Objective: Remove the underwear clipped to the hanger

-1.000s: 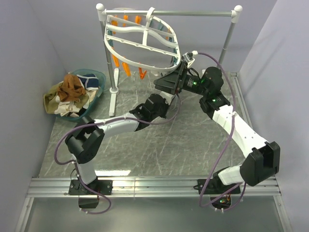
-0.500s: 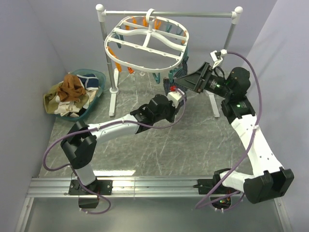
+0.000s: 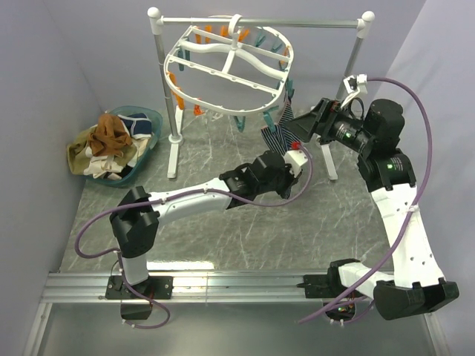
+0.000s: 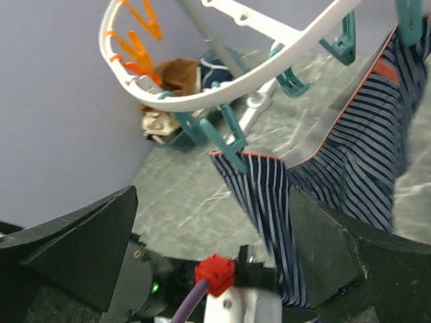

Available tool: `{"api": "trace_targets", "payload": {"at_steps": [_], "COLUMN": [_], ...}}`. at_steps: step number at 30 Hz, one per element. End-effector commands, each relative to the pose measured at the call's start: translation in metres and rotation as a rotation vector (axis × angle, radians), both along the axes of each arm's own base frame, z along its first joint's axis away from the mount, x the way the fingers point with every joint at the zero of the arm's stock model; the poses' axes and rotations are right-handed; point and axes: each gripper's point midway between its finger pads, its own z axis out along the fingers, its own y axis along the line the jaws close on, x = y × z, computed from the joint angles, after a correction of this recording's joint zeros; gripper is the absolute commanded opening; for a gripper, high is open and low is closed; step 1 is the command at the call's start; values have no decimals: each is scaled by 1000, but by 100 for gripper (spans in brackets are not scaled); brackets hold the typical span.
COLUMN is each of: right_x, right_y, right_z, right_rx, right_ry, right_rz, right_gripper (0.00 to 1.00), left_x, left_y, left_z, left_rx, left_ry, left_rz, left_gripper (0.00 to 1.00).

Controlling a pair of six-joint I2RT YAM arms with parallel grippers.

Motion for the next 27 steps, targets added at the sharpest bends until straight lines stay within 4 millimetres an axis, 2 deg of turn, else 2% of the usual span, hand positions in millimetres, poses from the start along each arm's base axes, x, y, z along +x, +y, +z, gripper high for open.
{"api": "trace_targets", "payload": {"at_steps": [1, 3, 6, 7, 9, 11, 13, 15, 22, 27], "right_x": [5, 9, 10, 4, 9, 13, 17, 21, 17, 20], "right_y": [-16, -16, -5, 4, 10, 15, 17, 19, 30, 35], "right_z": [13, 10, 5, 8, -1, -4, -3, -4, -13, -16], "right_rx": [-104, -148, -183, -173, -172, -158, -145, -139, -94, -63], "right_ry": [-93, -122, -145, -158, -131, -116, -118, -123, -84, -90], "right_rz": [-69, -51, 55, 127, 186, 226, 234, 237, 337, 347], "right_gripper": [100, 100, 100, 99, 98, 92, 86, 86, 80, 80], "left_x": [-18, -25, -33, -35, -37, -41, -43, -45, -50, -54], "left_y": [-9, -8, -8, -8, -7, -5, -1, 1, 10, 10], "left_z": [10, 9, 9, 9, 8, 10, 14, 15, 25, 25], "left_rx": [10, 14, 25, 27, 36, 37, 30, 29, 20, 24], "left_ry": [-14, -10, -6, -7, -3, -2, -2, -1, -10, -5], "left_rz": [-69, -85, -104, -107, -111, -117, -117, -117, -120, -137], "left_gripper": [0, 0, 0, 0, 0, 0, 0, 0, 0, 0]}}
